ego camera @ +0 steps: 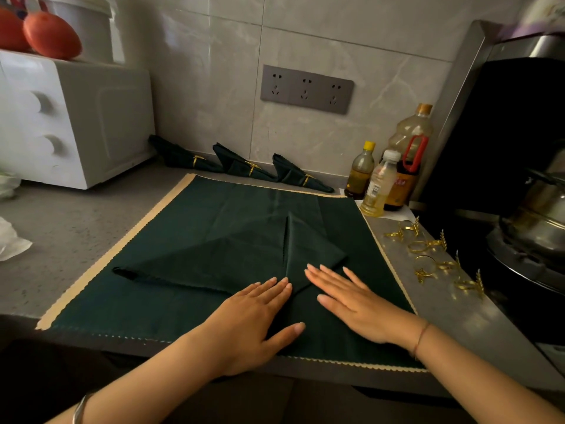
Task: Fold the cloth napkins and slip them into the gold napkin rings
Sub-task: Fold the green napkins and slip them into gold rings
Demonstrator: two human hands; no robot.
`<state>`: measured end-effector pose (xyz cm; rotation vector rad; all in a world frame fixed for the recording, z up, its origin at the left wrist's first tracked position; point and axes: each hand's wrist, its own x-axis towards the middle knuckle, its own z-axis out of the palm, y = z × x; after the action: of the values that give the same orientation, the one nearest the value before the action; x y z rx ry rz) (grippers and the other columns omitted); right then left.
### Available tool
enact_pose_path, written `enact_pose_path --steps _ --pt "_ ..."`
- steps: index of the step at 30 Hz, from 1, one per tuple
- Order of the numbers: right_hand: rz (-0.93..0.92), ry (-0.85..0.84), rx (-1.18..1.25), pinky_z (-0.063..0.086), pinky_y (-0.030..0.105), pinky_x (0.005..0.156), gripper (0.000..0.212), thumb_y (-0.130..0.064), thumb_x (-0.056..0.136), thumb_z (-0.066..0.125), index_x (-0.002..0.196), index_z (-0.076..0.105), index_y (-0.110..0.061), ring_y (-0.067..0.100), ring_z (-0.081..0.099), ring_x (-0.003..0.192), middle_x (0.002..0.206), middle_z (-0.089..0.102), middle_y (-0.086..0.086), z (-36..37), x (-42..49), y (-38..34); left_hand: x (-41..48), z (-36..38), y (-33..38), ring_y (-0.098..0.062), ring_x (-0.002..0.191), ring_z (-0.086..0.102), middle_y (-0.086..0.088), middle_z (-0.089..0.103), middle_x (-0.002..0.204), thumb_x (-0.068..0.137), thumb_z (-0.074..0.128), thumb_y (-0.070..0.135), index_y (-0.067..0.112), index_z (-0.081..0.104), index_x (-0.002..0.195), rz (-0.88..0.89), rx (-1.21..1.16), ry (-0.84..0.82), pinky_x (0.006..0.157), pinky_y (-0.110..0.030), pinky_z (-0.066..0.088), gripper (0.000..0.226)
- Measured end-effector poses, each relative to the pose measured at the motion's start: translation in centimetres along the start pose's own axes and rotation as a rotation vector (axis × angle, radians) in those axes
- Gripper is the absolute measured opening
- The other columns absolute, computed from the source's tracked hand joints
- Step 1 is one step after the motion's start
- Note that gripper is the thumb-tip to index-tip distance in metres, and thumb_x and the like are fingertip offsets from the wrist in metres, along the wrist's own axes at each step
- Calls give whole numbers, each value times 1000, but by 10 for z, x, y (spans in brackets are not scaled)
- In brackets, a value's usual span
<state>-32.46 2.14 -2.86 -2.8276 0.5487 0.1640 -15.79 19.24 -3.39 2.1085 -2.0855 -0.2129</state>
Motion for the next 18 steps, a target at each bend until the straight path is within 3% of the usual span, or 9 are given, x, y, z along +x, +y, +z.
enact_pose_path --steps 7,10,15,18 --pt "173 43 -3 -10 19 113 51 -41 102 15 149 -3 -32 -6 -11 139 156 -7 -18 -13 18 47 -1 1 0 0 143 -11 12 -7 158 72 -2 75 26 -5 152 5 8 2 116 -20 -8 93" --pt "188 74 -30 -9 18 111 51 -41 102 18 151 6 -27 -2 -5 142 157 2 -14 -18 24 42 -2 1 2 0 143 -11 12 -9 158 73 -3 74 27 -6 152 14 16 11 114 -18 -10 92" --pt "0 251 49 22 17 111 44 -43 98 41 141 39 -36 -3 30 135 147 36 -19 -12 11 -6 -4 -8 -12 8 139 -10 17 -4 157 80 3 70 29 -1 152 27 -93 37 102 -3 -15 83" --pt "-146 322 -51 26 12 105 42 -44 94 50 135 46 -39 -6 37 129 140 44 -23 -8 7 -32 -1 -14 -36 8 136 -10 15 0 158 73 -11 76 28 6 152 -45 -34 73 105 -9 -13 94"
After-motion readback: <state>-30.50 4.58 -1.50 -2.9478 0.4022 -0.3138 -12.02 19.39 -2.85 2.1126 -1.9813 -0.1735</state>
